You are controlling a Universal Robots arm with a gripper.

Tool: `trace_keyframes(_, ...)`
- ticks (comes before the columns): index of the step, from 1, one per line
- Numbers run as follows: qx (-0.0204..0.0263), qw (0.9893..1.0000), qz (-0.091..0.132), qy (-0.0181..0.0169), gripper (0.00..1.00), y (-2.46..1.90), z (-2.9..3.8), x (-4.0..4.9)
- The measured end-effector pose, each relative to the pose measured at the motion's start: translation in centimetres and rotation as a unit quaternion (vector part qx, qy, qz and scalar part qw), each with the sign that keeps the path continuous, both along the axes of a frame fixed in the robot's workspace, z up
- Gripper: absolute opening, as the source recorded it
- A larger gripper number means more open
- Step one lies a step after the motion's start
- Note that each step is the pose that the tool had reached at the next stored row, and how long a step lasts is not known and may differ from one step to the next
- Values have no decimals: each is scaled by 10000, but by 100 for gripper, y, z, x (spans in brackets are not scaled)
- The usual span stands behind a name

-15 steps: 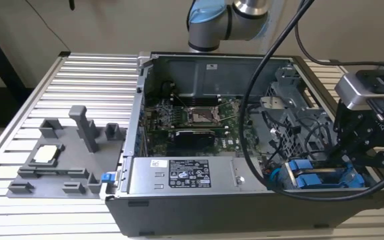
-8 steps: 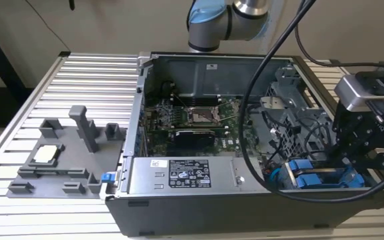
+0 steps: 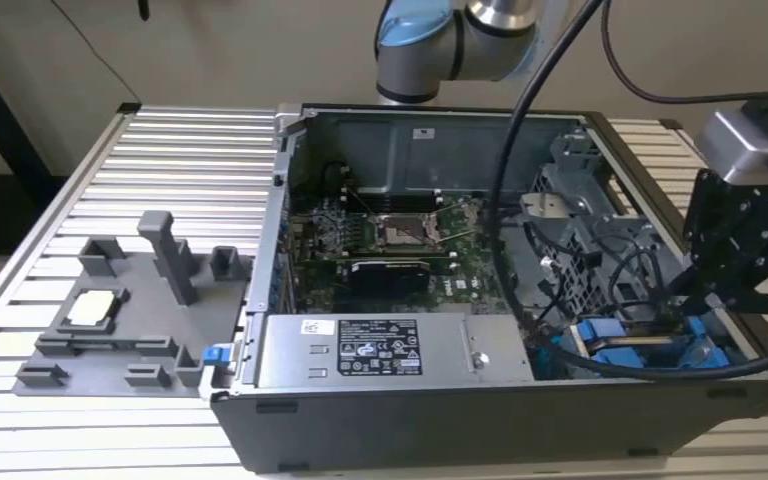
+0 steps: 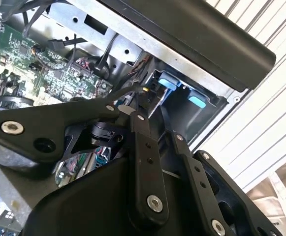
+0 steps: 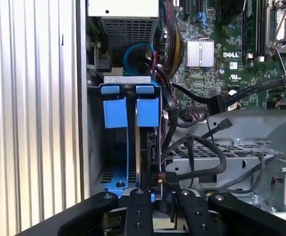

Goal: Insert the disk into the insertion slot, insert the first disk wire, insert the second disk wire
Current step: 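Insert the first disk wire, then insert the second disk wire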

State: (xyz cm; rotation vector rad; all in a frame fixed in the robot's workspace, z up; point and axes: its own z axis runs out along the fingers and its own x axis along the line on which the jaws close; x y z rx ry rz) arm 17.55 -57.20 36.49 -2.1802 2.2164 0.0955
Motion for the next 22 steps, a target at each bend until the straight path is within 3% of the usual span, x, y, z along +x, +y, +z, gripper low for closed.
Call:
trace_keyframes(6,-1,10000,0,0,27,0,209,0)
trace_keyframes(8,0,10000,0,0,27,0,251,0)
trace_keyframes(17,-2,10000,0,0,27,5,257,0)
trace_keyframes(20,0,10000,0,0,27,48,254,0)
trace_keyframes(22,-1,10000,1,0,27,108,255,1)
